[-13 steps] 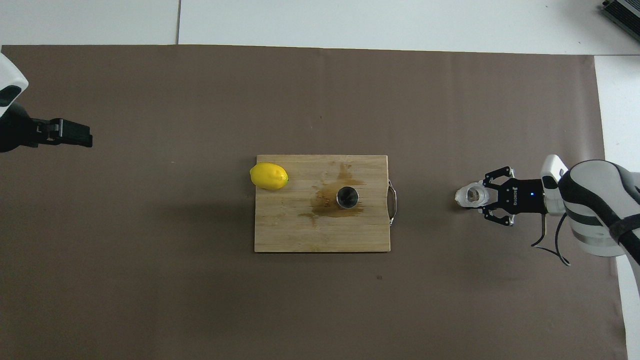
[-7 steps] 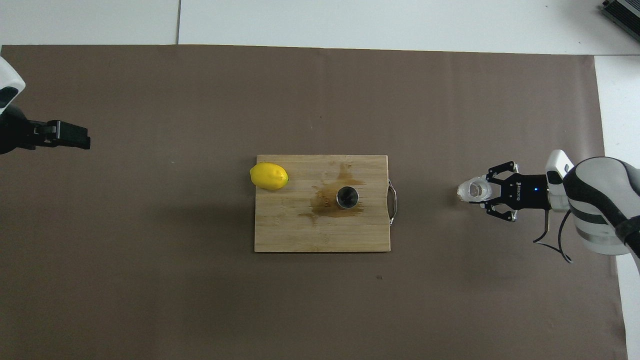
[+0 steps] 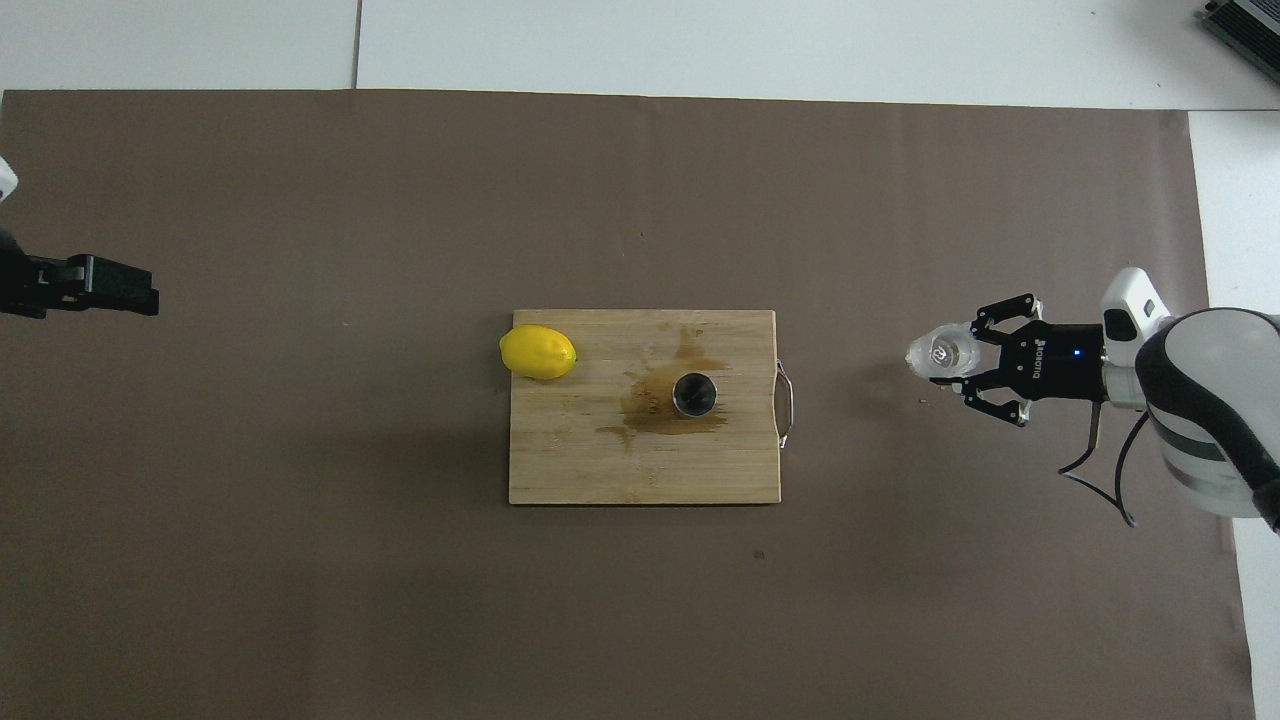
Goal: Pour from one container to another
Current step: 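Grasp and lift the white cup with the right gripper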
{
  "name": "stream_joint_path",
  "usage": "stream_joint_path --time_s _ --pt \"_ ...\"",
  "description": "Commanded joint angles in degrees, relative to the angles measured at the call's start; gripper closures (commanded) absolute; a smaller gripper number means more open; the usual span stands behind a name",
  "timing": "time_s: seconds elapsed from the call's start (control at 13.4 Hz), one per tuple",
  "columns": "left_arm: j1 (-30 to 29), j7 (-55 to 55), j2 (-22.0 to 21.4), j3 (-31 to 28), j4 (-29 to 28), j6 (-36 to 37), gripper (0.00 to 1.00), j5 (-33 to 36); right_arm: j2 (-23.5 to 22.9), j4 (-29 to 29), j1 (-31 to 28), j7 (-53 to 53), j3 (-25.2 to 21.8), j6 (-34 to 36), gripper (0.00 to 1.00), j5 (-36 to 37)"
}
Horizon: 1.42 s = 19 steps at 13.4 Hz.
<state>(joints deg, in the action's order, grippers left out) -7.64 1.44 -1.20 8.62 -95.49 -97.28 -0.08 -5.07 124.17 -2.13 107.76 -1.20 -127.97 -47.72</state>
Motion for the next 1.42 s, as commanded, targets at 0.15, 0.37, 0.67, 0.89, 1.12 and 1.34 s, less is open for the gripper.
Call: stream_joint_path --time_s 0.15,0.37,0.67,0.89,1.12,1.34 --pt "-0.1 -0.65 -1.61 -0.1 -0.75 0.51 0.0 0.69 1.64 0.81 6.86 -10.62 0.32 -6.74 1.0 5.43" --pt "-0.19 -0.56 -1.7 -0.01 -0.74 0.6 0.0 0.69 1.55 0.81 11.61 -16.85 0.32 -10.97 1.0 8.33" --pt "-0.53 -0.74 -2.05 -0.01 -1.18 0.78 0.0 0.52 1.64 0.28 17.06 -27.05 0.32 -13.62 1.0 15.62" --pt "0.34 -0.82 -1.53 -0.36 -0.83 1.22 0.0 0.43 1.64 -0.07 20.4 -34.96 0.32 -14.32 1.0 20.89" --pt "5.94 -0.74 -0.65 -5.0 -0.92 0.34 0.0 0.43 1.64 -1.04 23.39 -42.6 0.41 -14.5 1.0 28.88" --pt "6.49 -0.65 -0.73 -5.72 -1.1 0.51 0.0 0.43 2.51 -1.04 23.58 -46.58 0.5 -14.41 1.0 34.53"
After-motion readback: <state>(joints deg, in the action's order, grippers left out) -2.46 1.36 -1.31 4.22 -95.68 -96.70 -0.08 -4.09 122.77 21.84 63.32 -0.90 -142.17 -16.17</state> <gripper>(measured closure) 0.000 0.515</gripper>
